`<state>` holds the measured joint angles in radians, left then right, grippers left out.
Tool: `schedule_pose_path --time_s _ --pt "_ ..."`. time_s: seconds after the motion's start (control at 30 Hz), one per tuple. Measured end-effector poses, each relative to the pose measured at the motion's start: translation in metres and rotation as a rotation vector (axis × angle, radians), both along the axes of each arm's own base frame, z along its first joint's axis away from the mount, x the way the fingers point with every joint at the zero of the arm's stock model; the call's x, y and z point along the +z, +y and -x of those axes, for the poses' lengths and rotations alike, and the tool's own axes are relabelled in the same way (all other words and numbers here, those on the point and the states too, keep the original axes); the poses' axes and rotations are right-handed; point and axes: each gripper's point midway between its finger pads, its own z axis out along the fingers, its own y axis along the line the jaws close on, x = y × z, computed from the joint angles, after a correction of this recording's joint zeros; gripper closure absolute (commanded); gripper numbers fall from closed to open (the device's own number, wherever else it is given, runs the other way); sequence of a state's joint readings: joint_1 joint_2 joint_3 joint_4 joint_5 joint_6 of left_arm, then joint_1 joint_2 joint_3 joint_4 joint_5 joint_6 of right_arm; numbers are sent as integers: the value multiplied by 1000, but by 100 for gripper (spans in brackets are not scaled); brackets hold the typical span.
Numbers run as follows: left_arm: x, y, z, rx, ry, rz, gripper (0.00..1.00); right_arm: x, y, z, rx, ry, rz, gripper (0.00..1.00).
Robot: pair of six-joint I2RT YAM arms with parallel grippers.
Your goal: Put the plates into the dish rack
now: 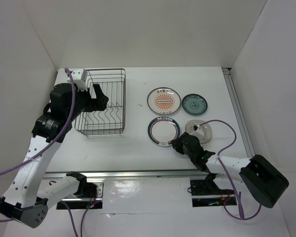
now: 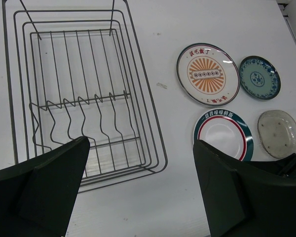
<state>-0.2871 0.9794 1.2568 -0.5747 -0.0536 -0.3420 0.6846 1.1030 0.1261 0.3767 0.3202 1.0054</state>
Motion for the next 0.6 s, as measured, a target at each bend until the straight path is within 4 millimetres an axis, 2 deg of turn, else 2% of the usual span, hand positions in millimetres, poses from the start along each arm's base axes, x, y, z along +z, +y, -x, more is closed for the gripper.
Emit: schedule_pose_path --time_s 0.1,0.2,0.27,0.6 --pt "0 0 0 0 0 0 0 -1 0 -2 -15 1 0 82" --pt "0 -1 0 -4 0 -1 0 0 4 -2 -18 0 -15 96" --pt "0 -1 0 -7 0 -1 0 3 6 -5 -18 -7 -17 100" --pt "0 -3 1 -15 -1 2 0 8 11 -6 -19 -25 -11 100"
